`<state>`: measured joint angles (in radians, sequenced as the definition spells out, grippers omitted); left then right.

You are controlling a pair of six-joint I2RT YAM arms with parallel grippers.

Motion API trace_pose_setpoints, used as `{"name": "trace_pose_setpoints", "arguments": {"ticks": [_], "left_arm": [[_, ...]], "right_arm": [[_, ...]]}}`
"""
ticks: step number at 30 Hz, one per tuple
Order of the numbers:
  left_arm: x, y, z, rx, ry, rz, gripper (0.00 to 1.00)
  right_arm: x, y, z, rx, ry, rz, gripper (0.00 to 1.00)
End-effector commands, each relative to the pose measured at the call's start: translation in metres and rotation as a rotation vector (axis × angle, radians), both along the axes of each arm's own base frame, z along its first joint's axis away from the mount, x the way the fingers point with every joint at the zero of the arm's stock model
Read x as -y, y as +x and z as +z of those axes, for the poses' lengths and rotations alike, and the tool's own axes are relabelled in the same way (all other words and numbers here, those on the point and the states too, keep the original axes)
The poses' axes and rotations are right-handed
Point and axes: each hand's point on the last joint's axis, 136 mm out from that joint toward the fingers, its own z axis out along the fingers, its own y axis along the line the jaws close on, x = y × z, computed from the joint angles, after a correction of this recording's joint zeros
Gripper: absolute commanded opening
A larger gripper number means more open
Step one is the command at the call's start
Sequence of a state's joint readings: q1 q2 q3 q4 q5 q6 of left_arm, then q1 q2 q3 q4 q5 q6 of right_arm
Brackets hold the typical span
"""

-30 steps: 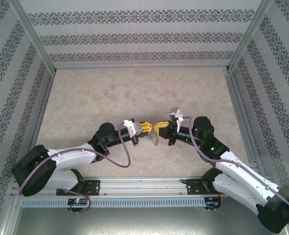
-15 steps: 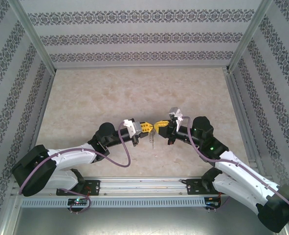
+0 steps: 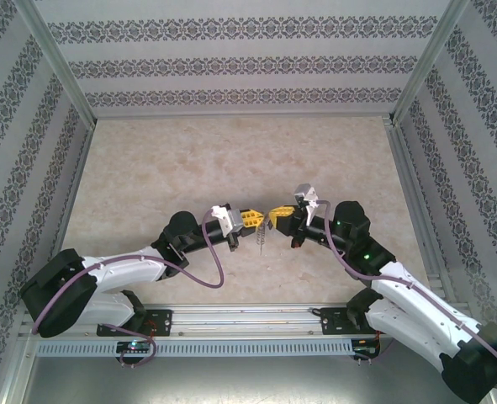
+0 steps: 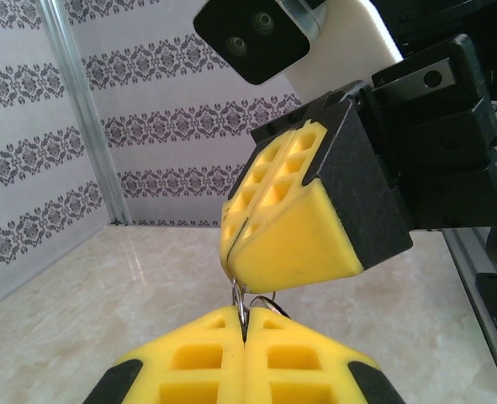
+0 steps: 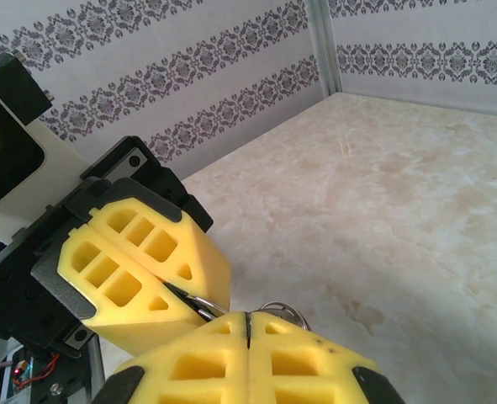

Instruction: Put the keys on the keyring

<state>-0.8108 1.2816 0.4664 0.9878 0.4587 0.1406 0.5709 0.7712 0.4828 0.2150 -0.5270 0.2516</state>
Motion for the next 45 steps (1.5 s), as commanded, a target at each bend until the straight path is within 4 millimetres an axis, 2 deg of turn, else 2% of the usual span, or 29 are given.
{"name": "trace_pose_setpoints", "arguments": {"ticks": [1, 15, 16, 17, 20, 22, 24, 30, 36, 45], "left_arm": [[0.003, -0.013, 0.033, 0.070, -0.096, -0.048, 0.00], [0.004, -0.005, 0.039, 0.081, -0.154, -0.020, 0.00], [0.005, -0.005, 0.040, 0.081, -0.157, -0.018, 0.00], [0.004, -0.004, 0.039, 0.078, -0.157, -0.015, 0.00], [0.004, -0.001, 0.037, 0.072, -0.156, 0.002, 0.00], [0.003, 0.000, 0.037, 0.066, -0.160, 0.009, 0.00], [0.003, 0.001, 0.035, 0.057, -0.153, 0.012, 0.00], [0.000, 0.005, 0.035, 0.019, -0.169, 0.015, 0.00], [-0.009, 0.011, 0.045, -0.040, -0.226, -0.017, 0.00], [-0.022, 0.023, 0.059, -0.147, -0.297, -0.086, 0.00]], "right_arm": [[0.006, 0.008, -0.004, 0.003, -0.003, -0.033, 0.00], [-0.007, 0.002, -0.014, -0.090, 0.009, 0.086, 0.00], [-0.006, 0.004, -0.014, -0.101, 0.013, 0.085, 0.04], [-0.004, 0.006, -0.016, -0.114, 0.017, 0.074, 0.18], [0.011, 0.016, -0.010, -0.120, 0.065, 0.014, 0.41], [0.020, 0.019, -0.004, -0.119, 0.098, -0.016, 0.48], [0.025, 0.019, 0.002, -0.112, 0.117, -0.032, 0.51], [0.032, 0.022, 0.011, -0.104, 0.141, -0.080, 0.53], [0.034, 0.028, 0.018, -0.090, 0.187, -0.112, 0.53], [0.019, 0.019, 0.031, -0.075, 0.238, -0.003, 0.52]]}}
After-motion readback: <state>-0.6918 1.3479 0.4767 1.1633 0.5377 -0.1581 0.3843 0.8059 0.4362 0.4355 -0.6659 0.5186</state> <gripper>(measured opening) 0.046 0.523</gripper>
